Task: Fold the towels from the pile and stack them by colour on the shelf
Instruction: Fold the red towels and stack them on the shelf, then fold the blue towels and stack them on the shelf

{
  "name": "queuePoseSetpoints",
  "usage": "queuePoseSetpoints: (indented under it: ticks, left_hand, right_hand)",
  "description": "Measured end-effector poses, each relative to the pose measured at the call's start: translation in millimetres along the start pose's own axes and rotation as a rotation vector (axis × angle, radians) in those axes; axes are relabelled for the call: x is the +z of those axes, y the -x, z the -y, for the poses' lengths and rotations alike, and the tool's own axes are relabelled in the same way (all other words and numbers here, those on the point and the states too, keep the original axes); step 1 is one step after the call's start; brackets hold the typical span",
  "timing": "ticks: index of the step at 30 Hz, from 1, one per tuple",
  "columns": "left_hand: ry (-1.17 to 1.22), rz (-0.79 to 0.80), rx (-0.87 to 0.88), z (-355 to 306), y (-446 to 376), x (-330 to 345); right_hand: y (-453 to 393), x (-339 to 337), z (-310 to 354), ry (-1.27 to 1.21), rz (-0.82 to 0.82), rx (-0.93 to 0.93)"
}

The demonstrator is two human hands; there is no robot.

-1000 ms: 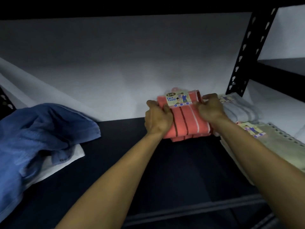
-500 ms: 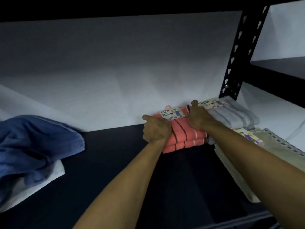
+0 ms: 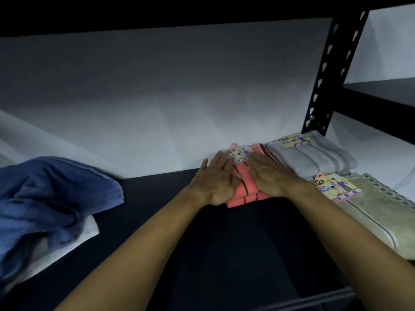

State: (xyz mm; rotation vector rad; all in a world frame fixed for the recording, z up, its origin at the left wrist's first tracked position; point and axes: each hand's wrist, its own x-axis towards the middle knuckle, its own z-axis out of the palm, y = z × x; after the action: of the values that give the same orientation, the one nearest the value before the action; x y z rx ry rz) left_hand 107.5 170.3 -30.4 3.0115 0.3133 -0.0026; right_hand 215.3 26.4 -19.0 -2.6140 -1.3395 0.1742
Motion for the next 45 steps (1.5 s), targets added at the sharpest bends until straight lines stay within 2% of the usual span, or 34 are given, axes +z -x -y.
queuePoseSetpoints:
  ticks: [2, 6, 11, 14, 15, 18, 20, 23, 25, 28, 32, 35, 38, 41, 45]
  left_hand:
    - [-0.027, 0.079, -0.027, 2.0, -1.6, 5.0]
    - [-0.024, 0.11, -0.059, -0.1, -1.3, 11.0]
    - [-0.014, 0.115, -0.072, -0.8, -1.5, 11.0]
    - [0.044, 0.041, -0.069, 1.6, 7.7, 5.8]
    - [0.076, -0.016, -0.073, 2.9, 15.9, 2.2]
    - [0.131, -0.212, -0.129, 11.7, 56.9, -14.5]
    - [0.057, -0.35, -0.184, 25.8, 93.0, -25.9]
    - [-0.13, -0.534, -0.237, 58.9, 148.7, -42.7]
    - [-0.244, -0.587, -0.281, 85.9, 182.8, -55.5]
    - [-0.395, -0.498, -0.43, 120.0, 230.8, -77.8]
    - [-0.398, -0.329, -0.656, 144.0, 288.3, -90.6]
    - [-0.329, -0.267, -0.716, 155.0, 319.5, -82.3]
    - [-0.298, -0.268, -0.721, 164.0, 333.9, -63.8]
    - [-0.301, -0.366, -0.723, 170.3, 337.3, -50.3]
    - [-0.317, -0.535, -0.728, 177.6, 334.4, -47.8]
  right_hand:
    - [0.6, 6.0, -2.8, 0.01, 0.041, 0.033]
    - [-0.7, 15.5, -9.0, -0.042, 0.05, 0.025]
    - [-4.7, 16.3, -10.8, -0.013, 0.066, 0.023]
    - [-2.6, 3.6, -4.5, -0.023, 0.06, 0.007]
    - [-1.5, -0.7, 0.2, -0.042, -0.011, -0.017]
    - [-1.9, -1.7, 28.8, -0.215, -0.382, -0.09]
    - [-4.6, 4.6, 69.0, -0.396, -0.502, -0.111]
    - [-10.1, 20.4, 146.7, -0.539, -0.416, -0.223]
    - [-14.6, 34.8, 196.3, -0.583, -0.288, -0.345]
    - [-19.3, 59.8, 259.8, -0.593, -0.139, -0.494]
    - [-18.3, 82.8, 317.2, -0.535, -0.065, -0.659]
    - [-23.1, 92.4, 342.6, -0.515, -0.068, -0.741]
    - [-28.0, 94.4, 357.3, -0.624, -0.155, -0.7]
    - [-26.6, 82.1, 364.8, -0.706, -0.25, -0.625]
    - [-20.5, 57.9, 373.5, -0.706, -0.3, -0.621]
